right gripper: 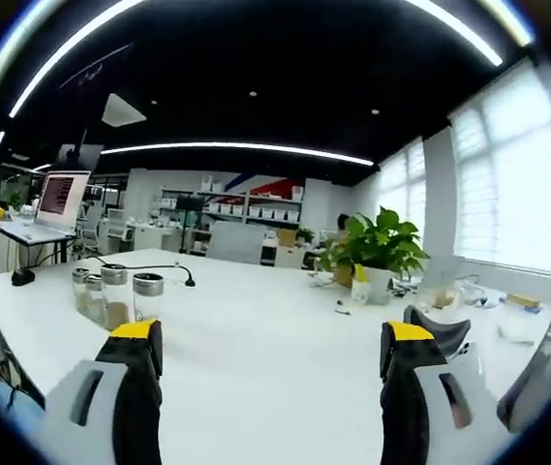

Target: Rotate the seasoning bottle until the label or dispensing opening points toward the visible target arrow and the bottle remains upright within the marked orientation range

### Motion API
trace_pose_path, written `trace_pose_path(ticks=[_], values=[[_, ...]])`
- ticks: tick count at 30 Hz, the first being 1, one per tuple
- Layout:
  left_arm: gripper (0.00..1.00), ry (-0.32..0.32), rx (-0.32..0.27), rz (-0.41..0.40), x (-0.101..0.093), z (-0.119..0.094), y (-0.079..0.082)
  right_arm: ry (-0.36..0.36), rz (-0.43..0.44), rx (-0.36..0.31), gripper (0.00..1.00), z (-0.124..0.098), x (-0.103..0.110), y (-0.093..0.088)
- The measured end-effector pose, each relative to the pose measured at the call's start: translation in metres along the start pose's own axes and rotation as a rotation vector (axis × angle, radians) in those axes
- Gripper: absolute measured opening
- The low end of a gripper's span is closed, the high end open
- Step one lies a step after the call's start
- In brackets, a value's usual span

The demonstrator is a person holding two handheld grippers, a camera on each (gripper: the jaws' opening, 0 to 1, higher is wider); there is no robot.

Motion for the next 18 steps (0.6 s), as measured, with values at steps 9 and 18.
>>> trace_pose_path(ticks=[9, 18], values=[[1.00, -0.037, 0.016, 0.007, -0.007, 0.004, -0.003, -0.033, 0.033, 0.006, 0.99, -0.004, -0.012, -0.002], [1.00, -0.042, -0.016, -0.002, -0.009, 0.015, -0.005, -0.024, 0.034, -0.002, 0.98, -0.010, -0.012, 0.004]])
Point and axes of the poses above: the point that each gripper's makers call its tool centre point, and the gripper's own axes: z roughly forward along the fingers, x roughly to its left, y roughly out of its top, the point moved 6 cm from there along -z, roughly backward along the fingers, and after that the axes turned 4 degrees about z, right-handed, at the moved point
